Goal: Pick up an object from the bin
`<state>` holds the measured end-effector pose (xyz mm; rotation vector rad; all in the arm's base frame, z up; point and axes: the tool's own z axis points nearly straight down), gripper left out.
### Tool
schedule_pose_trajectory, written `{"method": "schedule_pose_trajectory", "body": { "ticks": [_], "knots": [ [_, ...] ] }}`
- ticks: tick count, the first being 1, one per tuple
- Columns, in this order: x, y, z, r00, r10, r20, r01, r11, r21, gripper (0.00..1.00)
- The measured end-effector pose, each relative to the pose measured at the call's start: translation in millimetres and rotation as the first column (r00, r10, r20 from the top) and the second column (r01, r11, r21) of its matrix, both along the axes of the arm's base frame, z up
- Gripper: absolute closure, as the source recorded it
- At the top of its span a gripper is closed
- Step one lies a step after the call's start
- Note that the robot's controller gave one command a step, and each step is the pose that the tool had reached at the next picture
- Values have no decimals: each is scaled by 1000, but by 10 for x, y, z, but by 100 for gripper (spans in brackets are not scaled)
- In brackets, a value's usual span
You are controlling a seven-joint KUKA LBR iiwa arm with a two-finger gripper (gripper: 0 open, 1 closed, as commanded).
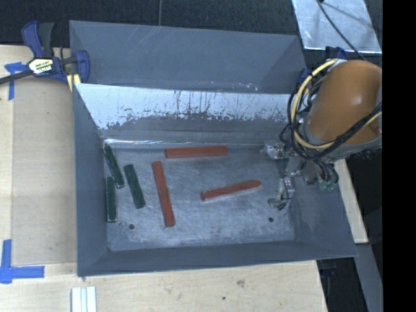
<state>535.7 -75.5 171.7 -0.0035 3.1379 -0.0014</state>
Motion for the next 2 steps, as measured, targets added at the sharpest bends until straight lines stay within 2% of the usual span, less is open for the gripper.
{"method": "schedule_pose_trajectory", "body": {
  "ticks": [1,2],
  "knots": [
    [256,294,-1042,984,177,-4,-177,984,2,0],
    [281,286,-995,984,176,4,-176,984,-1,100]
  ]
}}
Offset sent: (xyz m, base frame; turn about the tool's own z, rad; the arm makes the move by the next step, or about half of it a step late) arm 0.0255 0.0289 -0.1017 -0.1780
